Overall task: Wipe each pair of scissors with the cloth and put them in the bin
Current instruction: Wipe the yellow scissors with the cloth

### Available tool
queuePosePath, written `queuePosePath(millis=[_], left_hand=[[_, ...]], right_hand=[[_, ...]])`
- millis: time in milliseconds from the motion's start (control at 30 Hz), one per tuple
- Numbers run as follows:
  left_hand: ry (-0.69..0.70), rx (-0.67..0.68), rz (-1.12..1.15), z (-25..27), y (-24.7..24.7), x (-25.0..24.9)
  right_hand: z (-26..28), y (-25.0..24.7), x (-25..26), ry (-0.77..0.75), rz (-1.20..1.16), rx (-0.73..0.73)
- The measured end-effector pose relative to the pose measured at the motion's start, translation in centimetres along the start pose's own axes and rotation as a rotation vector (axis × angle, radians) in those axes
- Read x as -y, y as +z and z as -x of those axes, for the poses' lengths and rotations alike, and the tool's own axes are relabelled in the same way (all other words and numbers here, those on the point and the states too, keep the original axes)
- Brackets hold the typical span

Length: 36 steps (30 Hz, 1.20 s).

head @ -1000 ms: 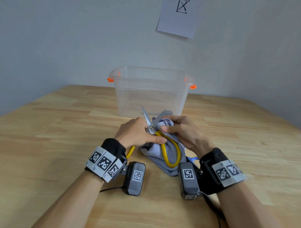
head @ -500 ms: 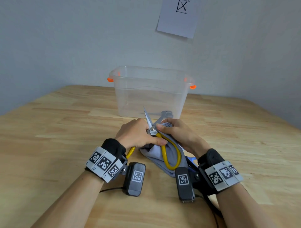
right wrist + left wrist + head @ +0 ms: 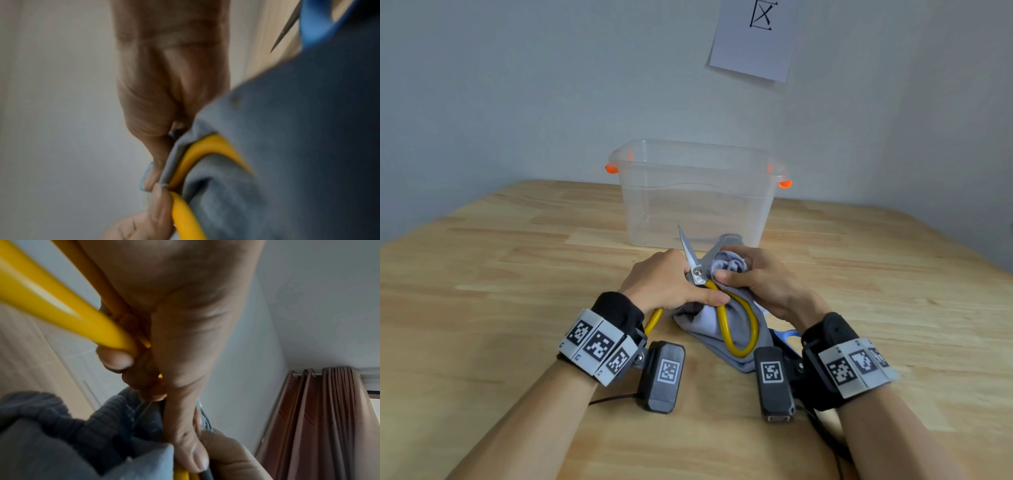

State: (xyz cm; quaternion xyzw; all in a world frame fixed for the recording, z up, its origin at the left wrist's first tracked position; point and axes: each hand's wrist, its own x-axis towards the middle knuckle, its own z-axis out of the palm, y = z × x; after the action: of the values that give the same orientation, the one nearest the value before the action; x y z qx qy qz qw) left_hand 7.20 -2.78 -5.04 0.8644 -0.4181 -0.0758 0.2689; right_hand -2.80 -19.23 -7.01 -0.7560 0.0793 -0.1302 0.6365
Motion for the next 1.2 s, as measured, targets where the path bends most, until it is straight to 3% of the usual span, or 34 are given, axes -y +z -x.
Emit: queuePosePath(millis=[367, 600, 767, 1067, 1200], left_hand=[[-0.007, 0.011, -0.058, 0.3, -0.1, -0.5], [0.026, 0.006, -0.040, 0.2, -0.1, -0.3], [0.026, 0.003, -0.028, 0.0, 0.0, 0.0], [0.070, -0.029, -0.014, 0.1, 0.0, 0.0], [0.085, -0.041, -0.044, 0.2, 0.0, -0.2]], right_hand=[[0.0, 1.4, 0.6, -0.090, 0.200, -0.196], [0.2, 1.6, 0.7, 0.003, 0.232, -0.061], [0.5, 1.6, 0.8, -0.080, 0.243, -0.049], [0.6, 1.8, 0.8, -0.192, 0.204, -0.170], [0.2, 1.8, 0.6, -0.223, 0.137, -0.289]])
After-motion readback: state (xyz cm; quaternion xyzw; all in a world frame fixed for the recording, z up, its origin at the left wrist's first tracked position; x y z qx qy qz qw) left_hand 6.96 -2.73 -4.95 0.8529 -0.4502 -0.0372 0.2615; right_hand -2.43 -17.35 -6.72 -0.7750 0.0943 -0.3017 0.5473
